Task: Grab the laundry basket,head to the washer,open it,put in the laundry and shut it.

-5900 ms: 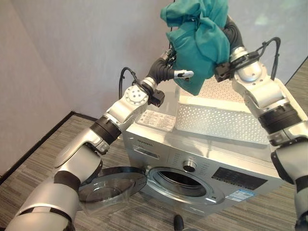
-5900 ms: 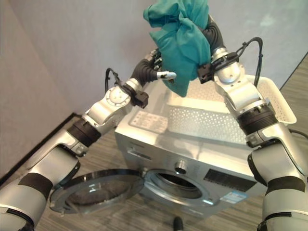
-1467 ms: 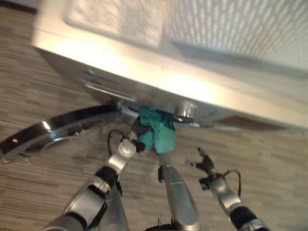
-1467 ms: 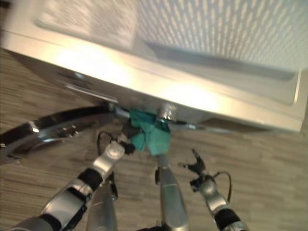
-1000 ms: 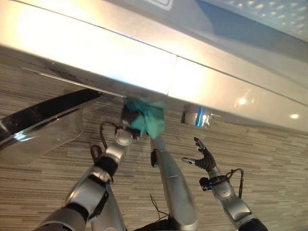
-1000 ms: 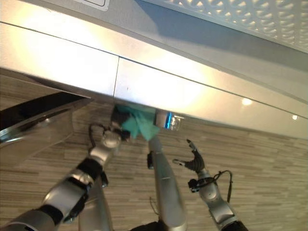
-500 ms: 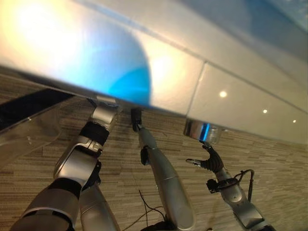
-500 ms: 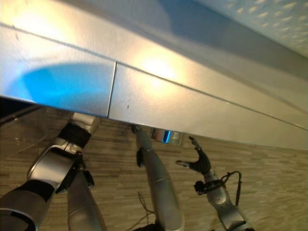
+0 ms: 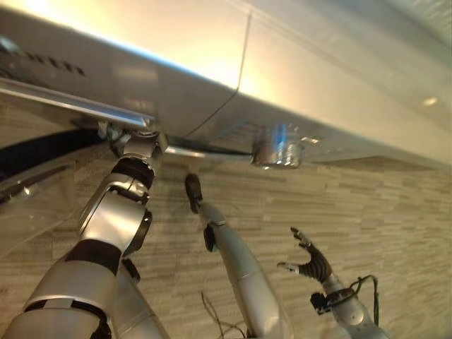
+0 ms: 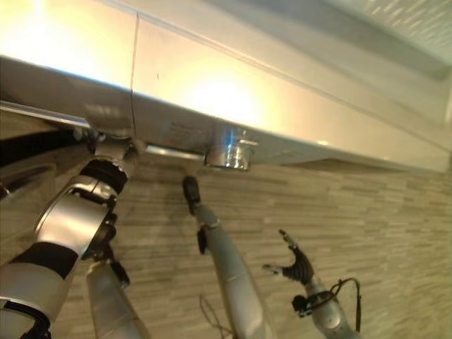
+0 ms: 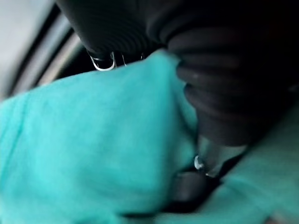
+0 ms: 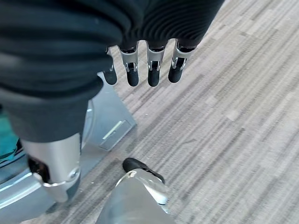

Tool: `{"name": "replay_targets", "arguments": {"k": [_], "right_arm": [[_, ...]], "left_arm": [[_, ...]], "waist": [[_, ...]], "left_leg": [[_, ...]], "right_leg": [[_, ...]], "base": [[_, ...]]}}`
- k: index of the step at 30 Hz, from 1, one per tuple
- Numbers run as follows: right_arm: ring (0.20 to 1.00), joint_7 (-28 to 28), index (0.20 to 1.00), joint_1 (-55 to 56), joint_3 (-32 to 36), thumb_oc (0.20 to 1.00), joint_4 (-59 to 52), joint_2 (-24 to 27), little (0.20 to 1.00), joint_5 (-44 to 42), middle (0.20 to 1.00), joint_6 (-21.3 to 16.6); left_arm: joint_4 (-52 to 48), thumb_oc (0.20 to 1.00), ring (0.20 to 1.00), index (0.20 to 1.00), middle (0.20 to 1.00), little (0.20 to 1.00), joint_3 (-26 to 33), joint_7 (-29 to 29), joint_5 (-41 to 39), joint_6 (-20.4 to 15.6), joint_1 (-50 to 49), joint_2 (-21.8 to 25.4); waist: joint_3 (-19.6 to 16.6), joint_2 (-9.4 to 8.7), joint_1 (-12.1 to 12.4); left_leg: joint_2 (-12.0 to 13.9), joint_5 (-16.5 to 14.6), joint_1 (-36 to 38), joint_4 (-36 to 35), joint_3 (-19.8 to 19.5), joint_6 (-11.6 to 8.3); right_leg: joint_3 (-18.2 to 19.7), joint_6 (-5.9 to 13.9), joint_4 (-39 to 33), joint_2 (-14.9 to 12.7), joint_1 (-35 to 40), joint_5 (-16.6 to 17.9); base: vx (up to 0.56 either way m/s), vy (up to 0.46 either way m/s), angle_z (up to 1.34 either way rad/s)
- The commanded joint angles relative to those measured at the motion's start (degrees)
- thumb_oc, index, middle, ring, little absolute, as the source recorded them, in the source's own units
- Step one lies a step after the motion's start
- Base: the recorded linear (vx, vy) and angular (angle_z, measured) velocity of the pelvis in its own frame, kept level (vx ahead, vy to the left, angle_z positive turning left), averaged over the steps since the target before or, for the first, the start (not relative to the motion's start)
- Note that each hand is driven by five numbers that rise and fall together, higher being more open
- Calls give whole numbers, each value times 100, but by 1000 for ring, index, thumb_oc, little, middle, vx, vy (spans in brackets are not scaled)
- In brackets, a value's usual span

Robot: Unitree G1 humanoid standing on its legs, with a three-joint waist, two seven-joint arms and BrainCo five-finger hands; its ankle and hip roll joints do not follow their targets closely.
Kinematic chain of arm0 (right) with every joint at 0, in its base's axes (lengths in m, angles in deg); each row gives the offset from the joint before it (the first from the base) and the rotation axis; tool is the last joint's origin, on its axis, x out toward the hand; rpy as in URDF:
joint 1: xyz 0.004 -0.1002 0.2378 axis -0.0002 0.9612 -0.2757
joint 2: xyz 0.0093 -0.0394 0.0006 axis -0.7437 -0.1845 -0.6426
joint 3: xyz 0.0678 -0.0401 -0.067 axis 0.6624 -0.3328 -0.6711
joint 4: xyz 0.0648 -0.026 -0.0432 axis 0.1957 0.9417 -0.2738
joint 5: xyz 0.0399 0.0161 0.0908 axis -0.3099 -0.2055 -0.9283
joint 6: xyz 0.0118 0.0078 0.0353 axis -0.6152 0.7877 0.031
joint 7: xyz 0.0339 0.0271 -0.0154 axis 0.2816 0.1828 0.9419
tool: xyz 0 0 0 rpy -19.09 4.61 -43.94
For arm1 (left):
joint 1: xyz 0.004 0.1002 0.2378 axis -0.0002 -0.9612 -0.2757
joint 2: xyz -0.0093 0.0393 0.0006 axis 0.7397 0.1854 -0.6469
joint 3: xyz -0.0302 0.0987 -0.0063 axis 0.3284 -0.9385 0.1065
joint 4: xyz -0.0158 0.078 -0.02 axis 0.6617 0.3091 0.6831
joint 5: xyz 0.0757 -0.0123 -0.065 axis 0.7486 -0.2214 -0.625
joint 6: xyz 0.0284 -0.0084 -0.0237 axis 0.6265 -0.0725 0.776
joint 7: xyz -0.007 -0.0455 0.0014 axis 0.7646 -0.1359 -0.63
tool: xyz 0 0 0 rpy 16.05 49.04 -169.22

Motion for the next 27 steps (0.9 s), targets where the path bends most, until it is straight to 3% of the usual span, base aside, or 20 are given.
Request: {"name": "replay_targets", "arguments": {"k": [1,4,5,6,10,11,12,14,16,17,19,20,27], "right_arm": [[1000,39,1000,-47,258,1000,67,379,1000,-156,1000,175],[1000,30,1000,-91,271,1000,238,333,1000,-182,1000,194],[1000,46,1000,-94,341,1000,264,368,1000,-169,1000,207],[1000,122,1000,-51,446,1000,290,407,1000,-178,1000,185],[1000,283,1000,-114,506,1000,319,460,1000,-155,1000,152],[1000,286,1000,-117,511,1000,318,448,1000,-155,1000,154],[1000,404,1000,-100,541,1000,209,470,1000,-235,1000,111],[1000,437,1000,-75,564,1000,149,464,1000,-288,1000,102],[1000,257,1000,-741,198,1000,1717,437,1000,-285,1000,142],[1000,125,1000,-966,100,1000,2035,312,1000,-296,1000,93],[1000,45,1000,-1103,44,1000,2148,205,1000,-322,1000,90],[1000,-44,1000,-1234,88,1000,2258,93,1000,-371,1000,113],[1000,-149,1000,-1285,193,1000,2327,75,1000,-247,1000,138]], "left_arm": [[-524,1000,1000,1000,1000,1000,-335,740,-433,-31,1080,1456],[-648,1000,1000,1000,1000,1000,-827,930,123,73,1190,1404],[-857,1000,1000,1000,1000,1000,-1272,1078,657,161,1267,1406],[-1131,1000,1000,1000,1000,1000,-1946,1320,1754,313,1345,1411],[-868,1000,1000,1000,1000,1000,-2937,1411,3799,631,1906,1218],[-860,1000,1000,1000,1000,1000,-2944,1409,3815,633,1920,1206],[-869,1000,1000,1000,1000,1000,-3651,1390,5227,744,2299,1052],[-950,1000,1000,1000,1000,1000,-3800,1395,5506,750,2339,1033],[-1497,1000,1000,1000,1000,1000,-3734,1394,6025,706,2143,842],[-1738,1000,1000,1000,1000,1000,-3622,1326,6097,814,2068,782],[-2033,1000,1000,1000,1000,1000,-3515,1316,6061,822,2013,679],[-2765,1000,1000,1000,1000,1000,-3232,1198,5982,779,1830,638],[-4826,1000,1000,1000,1000,1000,-2069,821,5691,538,568,730]], "waist": [[-116,282,87],[-46,311,117],[-28,334,119],[-27,379,133],[-66,401,173],[-59,393,180],[-69,407,185],[-58,394,201],[-14,420,331],[16,378,315],[-11,434,367],[26,418,411],[87,470,587]], "left_leg": [[232,344,617,-652,-75,110],[187,421,727,-779,-50,107],[164,456,769,-825,-53,107],[156,491,828,-903,-41,93],[138,529,871,-984,-55,72],[138,531,872,-986,-55,71],[148,540,867,-1018,-63,44],[156,541,866,-1036,-69,36],[158,573,852,-1081,-74,53],[103,765,773,-1138,-56,67],[158,626,843,-1189,-69,72],[97,809,789,-1259,-41,102],[11,896,921,-1458,-17,141]], "right_leg": [[57,636,383,-686,253,-833],[47,642,271,-712,348,-785],[39,636,219,-718,390,-763],[21,634,156,-733,440,-731],[10,627,74,-720,498,-723],[10,626,75,-720,498,-724],[2,616,59,-692,511,-745],[-11,616,48,-684,515,-754],[-17,600,49,-680,523,-780],[-41,546,-25,-742,483,-613],[-25,602,17,-701,523,-772],[-43,545,-41,-765,482,-634],[-102,530,-211,-839,633,-636]], "base": [[14,17,-11],[-10,14,-2],[-16,6,11],[-13,3,13],[-3,-22,14],[7,-41,10],[4,-33,10],[3,-42,6],[-25,-57,4],[-59,-38,8],[6,-14,18],[16,-6,21],[-8,10,8]]}}
